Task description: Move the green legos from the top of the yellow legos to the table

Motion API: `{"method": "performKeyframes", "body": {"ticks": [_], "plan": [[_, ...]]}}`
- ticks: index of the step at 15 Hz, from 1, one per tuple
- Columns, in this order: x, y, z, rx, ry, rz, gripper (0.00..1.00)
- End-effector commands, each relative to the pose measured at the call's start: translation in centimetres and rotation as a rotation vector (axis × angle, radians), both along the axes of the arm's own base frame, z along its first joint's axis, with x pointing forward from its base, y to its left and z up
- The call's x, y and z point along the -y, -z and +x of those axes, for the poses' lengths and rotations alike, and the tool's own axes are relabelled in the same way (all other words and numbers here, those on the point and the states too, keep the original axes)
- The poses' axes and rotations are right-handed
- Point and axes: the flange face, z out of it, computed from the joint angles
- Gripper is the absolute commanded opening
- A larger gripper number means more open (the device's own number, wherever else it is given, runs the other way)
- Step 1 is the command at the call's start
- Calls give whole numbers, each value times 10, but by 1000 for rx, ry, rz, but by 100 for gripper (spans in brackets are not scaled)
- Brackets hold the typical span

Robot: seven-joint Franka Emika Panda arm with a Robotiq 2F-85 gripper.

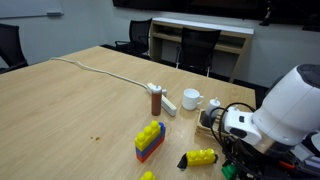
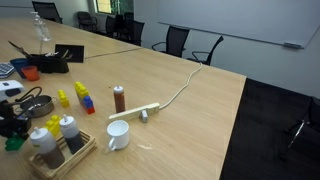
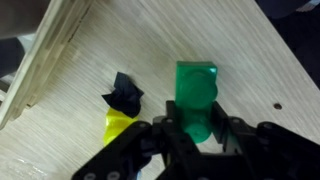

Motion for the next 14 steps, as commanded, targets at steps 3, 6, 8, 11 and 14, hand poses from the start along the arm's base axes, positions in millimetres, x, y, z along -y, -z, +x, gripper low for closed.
{"method": "performKeyframes", "body": {"ticks": [3,6,8,11,14], "plan": [[-1,5,-1,10,-10,-1,82],[-2,4,-2,14,-12,-2,100],[-3,-3,-1,31,-27,-12,100],[-5,-24,4,88,-34,-29,100],[-8,-28,11,106,-39,-2,100]]}}
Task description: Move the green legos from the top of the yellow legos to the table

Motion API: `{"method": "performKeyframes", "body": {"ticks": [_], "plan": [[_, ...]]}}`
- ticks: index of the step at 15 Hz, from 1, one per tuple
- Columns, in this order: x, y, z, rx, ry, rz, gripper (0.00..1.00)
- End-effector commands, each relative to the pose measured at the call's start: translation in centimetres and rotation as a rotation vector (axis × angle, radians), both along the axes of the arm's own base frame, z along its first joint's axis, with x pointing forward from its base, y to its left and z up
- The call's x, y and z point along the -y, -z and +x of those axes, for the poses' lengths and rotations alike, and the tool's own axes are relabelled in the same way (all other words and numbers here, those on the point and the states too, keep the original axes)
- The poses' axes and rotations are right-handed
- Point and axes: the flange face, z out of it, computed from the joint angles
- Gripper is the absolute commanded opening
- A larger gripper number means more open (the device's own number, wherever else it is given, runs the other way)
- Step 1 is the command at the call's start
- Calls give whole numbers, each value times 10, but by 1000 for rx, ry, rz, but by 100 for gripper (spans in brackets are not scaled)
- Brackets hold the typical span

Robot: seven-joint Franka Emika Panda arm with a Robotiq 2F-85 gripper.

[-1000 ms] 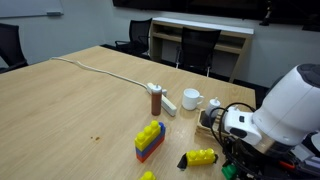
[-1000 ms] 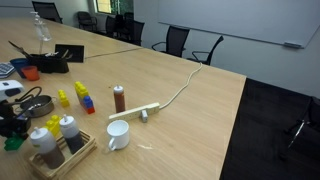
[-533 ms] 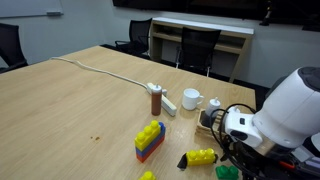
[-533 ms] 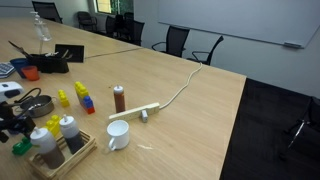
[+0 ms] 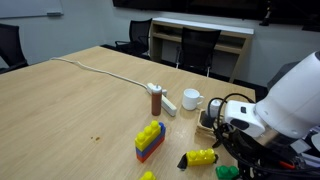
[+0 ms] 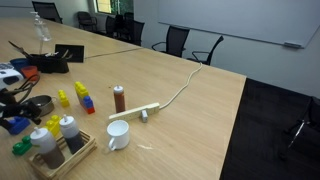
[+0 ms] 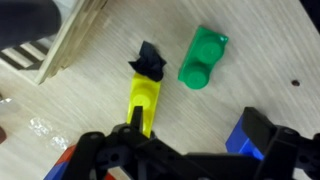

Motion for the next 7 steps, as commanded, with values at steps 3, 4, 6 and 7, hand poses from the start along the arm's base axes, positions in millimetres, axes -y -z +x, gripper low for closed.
{"method": "performKeyframes", "body": {"ticks": [3,4,6,7], "plan": [[-1,-18,1,46,7,-8,100],[-1,-18,0,45,7,-10,100],[0,-17,0,43,7,-12,100],[0,-17,0,43,7,-12,100]]}}
